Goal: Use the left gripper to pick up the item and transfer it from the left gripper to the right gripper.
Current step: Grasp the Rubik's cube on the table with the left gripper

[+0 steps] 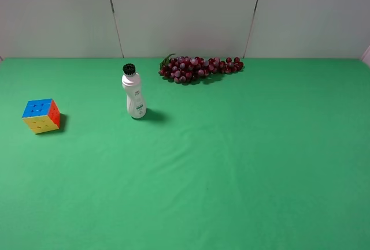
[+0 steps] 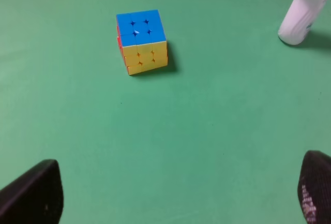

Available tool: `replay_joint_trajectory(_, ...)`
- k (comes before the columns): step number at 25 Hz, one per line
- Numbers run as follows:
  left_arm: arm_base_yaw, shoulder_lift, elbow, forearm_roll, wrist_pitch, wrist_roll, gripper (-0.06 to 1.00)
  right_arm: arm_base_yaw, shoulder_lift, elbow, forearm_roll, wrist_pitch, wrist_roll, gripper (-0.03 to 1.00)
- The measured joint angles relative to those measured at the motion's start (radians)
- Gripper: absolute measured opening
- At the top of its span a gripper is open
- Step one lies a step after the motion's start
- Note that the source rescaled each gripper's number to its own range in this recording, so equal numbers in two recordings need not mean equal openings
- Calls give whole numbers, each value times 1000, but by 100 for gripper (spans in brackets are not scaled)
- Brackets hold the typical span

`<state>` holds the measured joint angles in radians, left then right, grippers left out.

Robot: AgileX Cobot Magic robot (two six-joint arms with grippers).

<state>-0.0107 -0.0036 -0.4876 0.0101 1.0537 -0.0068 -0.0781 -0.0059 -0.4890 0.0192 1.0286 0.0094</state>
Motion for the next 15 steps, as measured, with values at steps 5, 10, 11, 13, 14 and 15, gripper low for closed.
replay_joint_trajectory(5, 0, 0, 0, 0, 0, 0, 76, 0, 0, 0, 0, 0, 0, 100)
replay_joint_trajectory(10, 0, 0, 0, 0, 0, 0, 76, 0, 0, 0, 0, 0, 0, 100)
replay_joint_trajectory(11, 0, 0, 0, 0, 0, 0, 76, 0, 0, 0, 0, 0, 0, 100)
replay_joint_trajectory(13, 0, 0, 0, 0, 0, 0, 76, 0, 0, 0, 0, 0, 0, 100)
replay_joint_trajectory(14, 0, 0, 0, 0, 0, 0, 76, 0, 0, 0, 0, 0, 0, 100)
replay_joint_trajectory(15, 0, 0, 0, 0, 0, 0, 76, 0, 0, 0, 0, 0, 0, 100)
